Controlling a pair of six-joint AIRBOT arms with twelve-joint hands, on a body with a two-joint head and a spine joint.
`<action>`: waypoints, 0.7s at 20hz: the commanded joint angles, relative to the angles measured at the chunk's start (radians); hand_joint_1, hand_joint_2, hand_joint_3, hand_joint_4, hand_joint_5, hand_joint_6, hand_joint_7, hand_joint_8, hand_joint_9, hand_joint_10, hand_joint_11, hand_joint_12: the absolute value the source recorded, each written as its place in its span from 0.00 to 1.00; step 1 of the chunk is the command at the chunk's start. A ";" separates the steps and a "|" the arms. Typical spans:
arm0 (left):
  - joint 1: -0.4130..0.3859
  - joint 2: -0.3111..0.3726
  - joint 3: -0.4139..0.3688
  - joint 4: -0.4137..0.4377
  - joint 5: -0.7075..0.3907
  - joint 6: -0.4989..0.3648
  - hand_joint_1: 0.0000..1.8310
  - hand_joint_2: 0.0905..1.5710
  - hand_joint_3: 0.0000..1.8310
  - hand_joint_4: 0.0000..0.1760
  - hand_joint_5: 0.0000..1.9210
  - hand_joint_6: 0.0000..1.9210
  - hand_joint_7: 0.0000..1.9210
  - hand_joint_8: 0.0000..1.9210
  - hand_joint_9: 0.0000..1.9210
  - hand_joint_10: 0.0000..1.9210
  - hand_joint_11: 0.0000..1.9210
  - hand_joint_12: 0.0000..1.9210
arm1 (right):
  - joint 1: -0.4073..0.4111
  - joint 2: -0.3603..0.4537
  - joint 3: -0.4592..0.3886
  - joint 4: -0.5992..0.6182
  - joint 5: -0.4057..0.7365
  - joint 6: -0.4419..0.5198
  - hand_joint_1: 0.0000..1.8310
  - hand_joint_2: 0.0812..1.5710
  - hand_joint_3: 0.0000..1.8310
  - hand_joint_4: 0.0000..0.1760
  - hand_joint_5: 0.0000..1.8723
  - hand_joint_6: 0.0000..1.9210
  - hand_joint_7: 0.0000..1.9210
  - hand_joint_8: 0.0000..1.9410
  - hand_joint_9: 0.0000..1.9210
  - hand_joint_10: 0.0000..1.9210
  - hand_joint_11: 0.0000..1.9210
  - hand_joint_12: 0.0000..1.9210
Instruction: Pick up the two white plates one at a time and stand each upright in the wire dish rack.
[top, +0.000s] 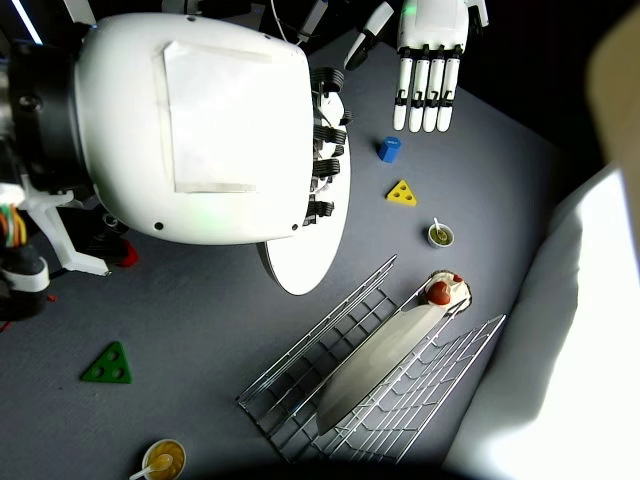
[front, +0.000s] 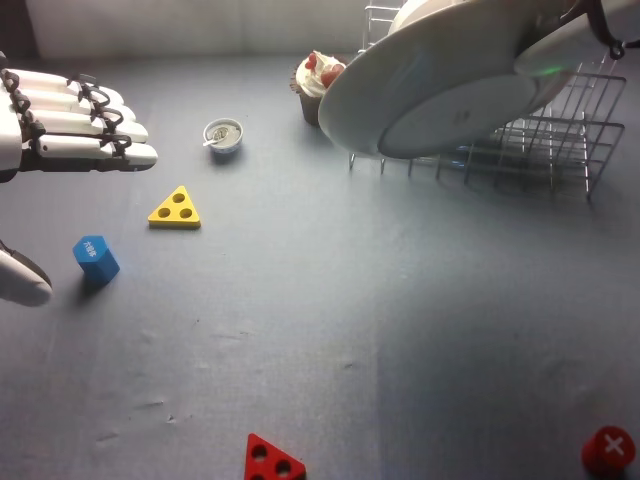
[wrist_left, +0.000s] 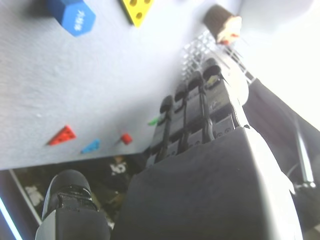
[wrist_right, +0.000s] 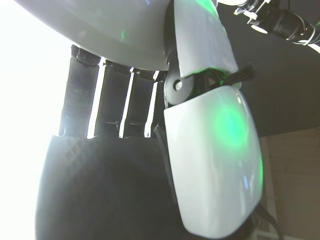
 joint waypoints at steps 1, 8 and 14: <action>-0.005 0.008 0.001 -0.071 -0.038 -0.001 0.00 0.59 0.00 0.00 0.01 0.00 0.02 0.00 0.02 0.00 0.04 0.00 | 0.028 0.008 0.008 0.068 -0.021 0.018 0.82 0.66 0.00 0.00 0.48 0.55 0.53 0.35 0.57 0.40 0.51 0.71; -0.004 0.009 0.006 -0.085 -0.044 -0.001 0.00 0.59 0.00 0.00 0.01 0.00 0.03 0.00 0.03 0.00 0.05 0.00 | 0.043 0.006 0.039 0.069 -0.029 0.117 0.82 0.67 0.00 0.00 0.45 0.56 0.52 0.39 0.55 0.43 0.50 0.73; 0.003 0.002 0.005 -0.091 -0.047 -0.001 0.00 0.59 0.00 0.00 0.01 0.00 0.03 0.00 0.03 0.00 0.05 0.01 | 0.042 0.008 0.056 0.038 -0.033 0.278 0.81 0.68 0.00 0.00 0.45 0.58 0.51 0.40 0.55 0.43 0.49 0.74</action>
